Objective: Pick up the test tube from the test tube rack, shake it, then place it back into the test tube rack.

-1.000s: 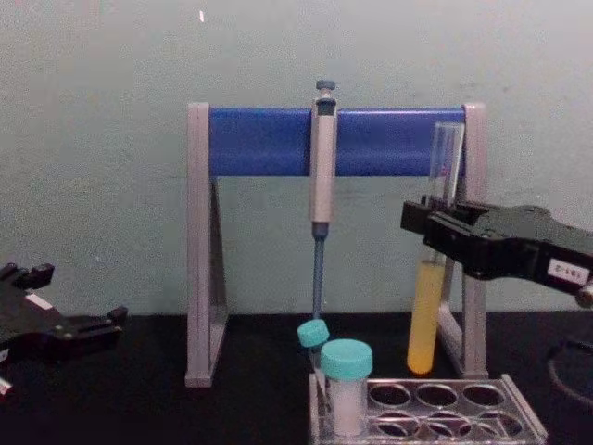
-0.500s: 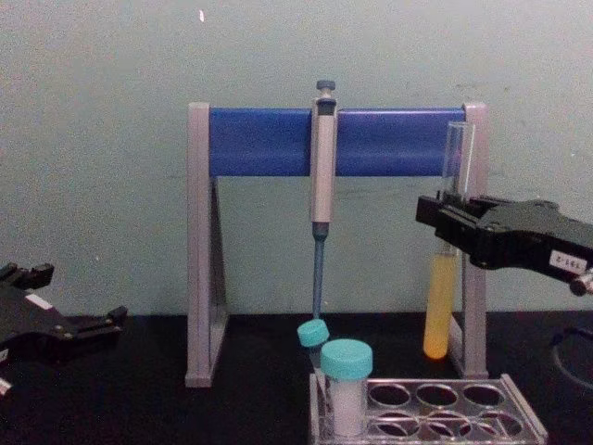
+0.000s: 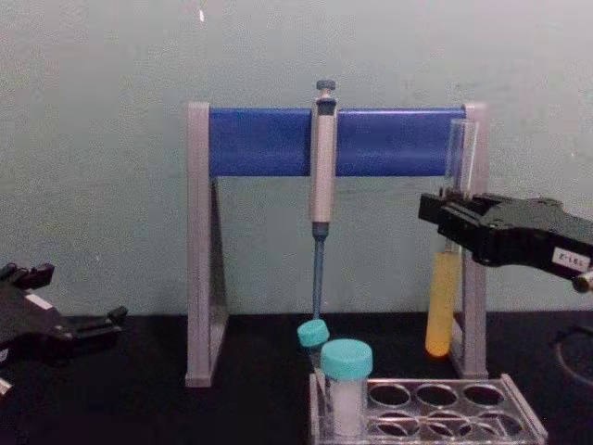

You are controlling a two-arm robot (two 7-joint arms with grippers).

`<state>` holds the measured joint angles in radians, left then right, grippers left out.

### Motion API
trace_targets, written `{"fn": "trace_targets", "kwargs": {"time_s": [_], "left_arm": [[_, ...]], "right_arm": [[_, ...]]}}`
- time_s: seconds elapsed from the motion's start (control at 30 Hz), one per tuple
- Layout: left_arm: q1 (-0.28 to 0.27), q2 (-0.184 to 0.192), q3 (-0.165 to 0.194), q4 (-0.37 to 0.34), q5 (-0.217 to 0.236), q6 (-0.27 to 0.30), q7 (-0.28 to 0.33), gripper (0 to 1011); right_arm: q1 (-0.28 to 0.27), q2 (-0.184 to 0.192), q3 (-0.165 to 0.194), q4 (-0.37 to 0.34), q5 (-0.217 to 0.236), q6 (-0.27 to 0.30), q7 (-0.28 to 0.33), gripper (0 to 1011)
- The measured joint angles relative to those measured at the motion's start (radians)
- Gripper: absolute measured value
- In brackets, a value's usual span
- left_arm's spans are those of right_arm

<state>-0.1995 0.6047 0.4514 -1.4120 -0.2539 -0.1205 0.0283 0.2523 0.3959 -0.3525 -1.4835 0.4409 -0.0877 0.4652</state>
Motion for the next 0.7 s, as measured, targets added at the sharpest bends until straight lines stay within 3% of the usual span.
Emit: {"fn": "trace_targets", "kwargs": {"time_s": [0.3, 0.7], "left_arm": [[0.000, 0.000, 0.000, 0.000, 0.000, 0.000, 0.000, 1010], [0.000, 0.000, 0.000, 0.000, 0.000, 0.000, 0.000, 1009]], "right_arm": [[-0.022, 0.014, 0.019, -0.027, -0.010, 0.001, -0.018, 232], [-0.137, 0.068, 0.064, -0.159, -0.026, 0.027, -0.050, 232]]}}
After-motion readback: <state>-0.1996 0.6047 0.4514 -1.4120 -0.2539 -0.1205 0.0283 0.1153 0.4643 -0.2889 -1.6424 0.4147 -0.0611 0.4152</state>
